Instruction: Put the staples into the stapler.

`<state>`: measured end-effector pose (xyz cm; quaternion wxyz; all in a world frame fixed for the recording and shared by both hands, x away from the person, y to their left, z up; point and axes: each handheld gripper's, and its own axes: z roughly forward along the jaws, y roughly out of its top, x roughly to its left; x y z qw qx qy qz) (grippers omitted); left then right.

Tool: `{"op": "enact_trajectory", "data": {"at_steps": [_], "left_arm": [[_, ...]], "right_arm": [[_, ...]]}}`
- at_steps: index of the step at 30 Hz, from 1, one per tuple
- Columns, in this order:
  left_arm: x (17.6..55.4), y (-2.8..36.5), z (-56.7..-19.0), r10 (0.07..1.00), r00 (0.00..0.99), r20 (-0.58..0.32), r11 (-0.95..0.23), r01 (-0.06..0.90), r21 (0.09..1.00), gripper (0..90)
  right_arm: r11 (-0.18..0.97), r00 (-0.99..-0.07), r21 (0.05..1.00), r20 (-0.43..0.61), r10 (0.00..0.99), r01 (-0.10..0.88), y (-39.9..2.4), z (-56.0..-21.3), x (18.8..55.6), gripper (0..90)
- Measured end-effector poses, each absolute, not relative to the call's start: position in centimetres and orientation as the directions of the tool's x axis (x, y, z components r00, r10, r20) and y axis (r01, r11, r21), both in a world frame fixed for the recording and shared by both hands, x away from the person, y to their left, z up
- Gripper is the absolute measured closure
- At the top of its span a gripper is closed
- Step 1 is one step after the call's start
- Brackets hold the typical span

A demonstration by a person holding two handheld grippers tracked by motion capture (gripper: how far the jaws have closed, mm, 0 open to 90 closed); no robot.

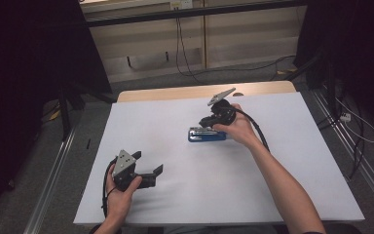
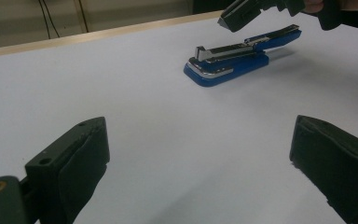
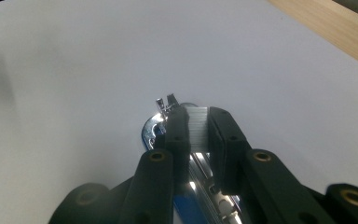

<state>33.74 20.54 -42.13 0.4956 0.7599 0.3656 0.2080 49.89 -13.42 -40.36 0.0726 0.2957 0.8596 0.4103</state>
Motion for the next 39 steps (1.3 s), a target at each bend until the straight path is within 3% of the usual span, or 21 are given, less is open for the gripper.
{"op": "enact_trajectory", "data": {"at_steps": [39], "left_arm": [[33.8, 20.4, -42.3, 0.759, 0.649, -0.051, -0.244, 0.356, 0.902, 4.8]], "right_arm": [[0.582, -0.894, 0.750, 0.027, 0.448, 0.314, -11.6, -40.7, 51.3, 79.3]]}}
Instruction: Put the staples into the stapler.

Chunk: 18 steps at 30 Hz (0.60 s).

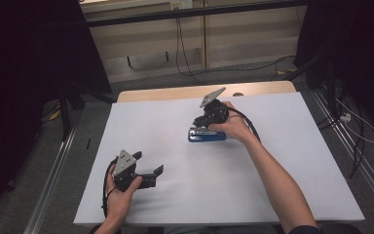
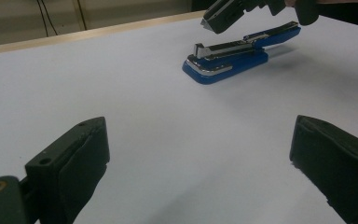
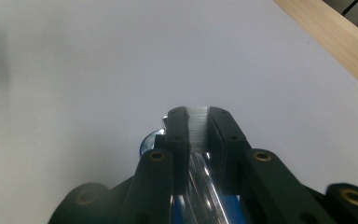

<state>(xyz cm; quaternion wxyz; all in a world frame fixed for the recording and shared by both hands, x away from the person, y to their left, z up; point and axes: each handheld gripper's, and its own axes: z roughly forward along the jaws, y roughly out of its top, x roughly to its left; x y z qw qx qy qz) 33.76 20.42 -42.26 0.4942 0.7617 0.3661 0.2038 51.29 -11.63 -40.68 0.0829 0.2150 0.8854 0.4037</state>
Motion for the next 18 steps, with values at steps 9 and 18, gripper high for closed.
{"op": "enact_trajectory", "data": {"at_steps": [9, 18], "left_arm": [[33.77, 20.39, -42.27, 0.758, 0.650, -0.049, -0.246, 0.355, 0.902, 4.8], [33.79, 20.42, -42.25, 0.758, 0.650, -0.050, -0.245, 0.355, 0.902, 4.8]], "right_arm": [[0.614, -0.917, 0.736, 0.022, 0.398, 0.284, -11.53, -40.43, 51.59, 79.4], [0.641, -0.943, 0.731, 0.014, 0.333, 0.237, -11.31, -40.46, 51.73, 79.3]]}}
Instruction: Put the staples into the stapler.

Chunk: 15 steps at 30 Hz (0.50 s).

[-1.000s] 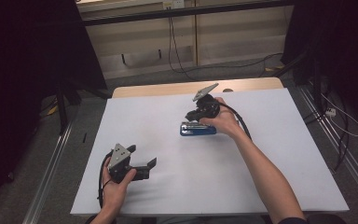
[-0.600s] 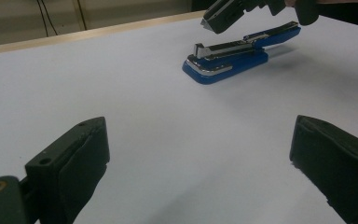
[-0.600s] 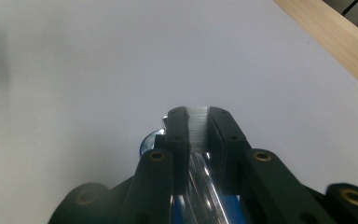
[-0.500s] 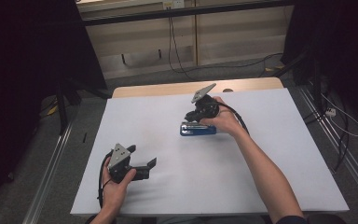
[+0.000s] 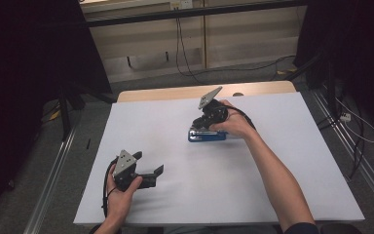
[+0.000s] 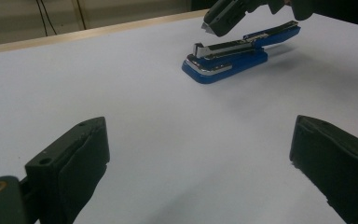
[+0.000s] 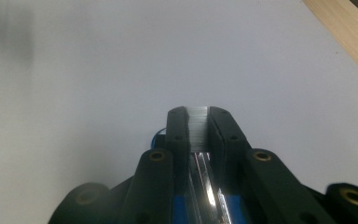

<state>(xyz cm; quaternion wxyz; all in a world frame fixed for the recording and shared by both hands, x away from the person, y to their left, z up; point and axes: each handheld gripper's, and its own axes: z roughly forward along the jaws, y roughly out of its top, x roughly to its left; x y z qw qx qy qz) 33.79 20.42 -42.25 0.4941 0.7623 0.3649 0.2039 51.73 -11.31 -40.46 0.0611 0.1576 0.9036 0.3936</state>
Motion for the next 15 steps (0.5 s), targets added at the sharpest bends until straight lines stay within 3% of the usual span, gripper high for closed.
{"op": "enact_trajectory", "data": {"at_steps": [15], "left_arm": [[33.83, 20.53, -42.25, 0.757, 0.652, -0.049, -0.246, 0.354, 0.902, 4.8]], "right_arm": [[0.652, -0.949, 0.724, 0.010, 0.316, 0.225, -11.57, -41.21, 52.23, 79.3]]}}
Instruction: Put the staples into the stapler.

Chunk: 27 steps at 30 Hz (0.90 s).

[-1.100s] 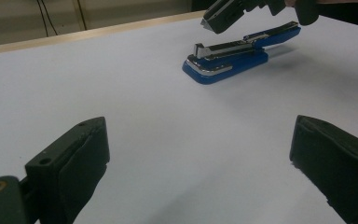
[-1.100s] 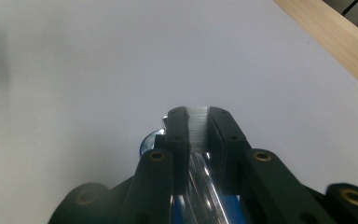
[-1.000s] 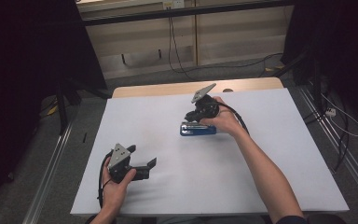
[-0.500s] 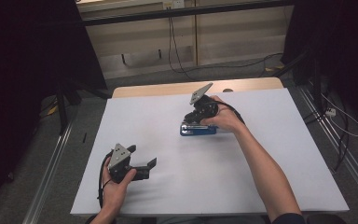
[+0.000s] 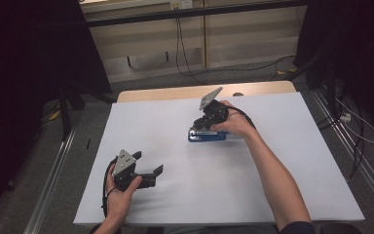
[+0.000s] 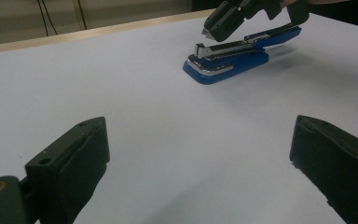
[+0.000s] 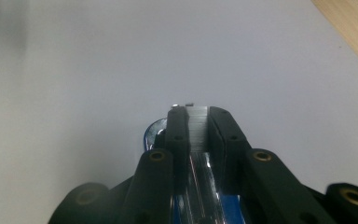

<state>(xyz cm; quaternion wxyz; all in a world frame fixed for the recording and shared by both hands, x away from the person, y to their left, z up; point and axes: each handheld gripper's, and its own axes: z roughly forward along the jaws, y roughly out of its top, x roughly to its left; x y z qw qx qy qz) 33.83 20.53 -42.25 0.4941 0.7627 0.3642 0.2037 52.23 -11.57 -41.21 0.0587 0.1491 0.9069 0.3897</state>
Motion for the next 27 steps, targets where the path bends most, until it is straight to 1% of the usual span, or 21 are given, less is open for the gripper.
{"op": "enact_trajectory", "data": {"at_steps": [15, 18, 27], "left_arm": [[33.81, 20.48, -42.29, 0.760, 0.648, -0.057, -0.239, 0.359, 0.902, 4.8], [33.81, 20.56, -42.26, 0.758, 0.650, -0.052, -0.245, 0.358, 0.901, 4.8], [33.81, 20.59, -42.24, 0.759, 0.649, -0.048, -0.248, 0.357, 0.901, 4.8]], "right_arm": [[0.680, -0.958, 0.708, -0.016, 0.285, 0.190, -11.33, -41.71, 52.16, 79.4], [0.683, -0.958, 0.703, -0.007, 0.287, 0.199, -11.33, -41.79, 52.12, 79.4], [0.691, -0.962, 0.698, -0.013, 0.273, 0.186, -11.24, -41.89, 52.05, 79.4]]}}
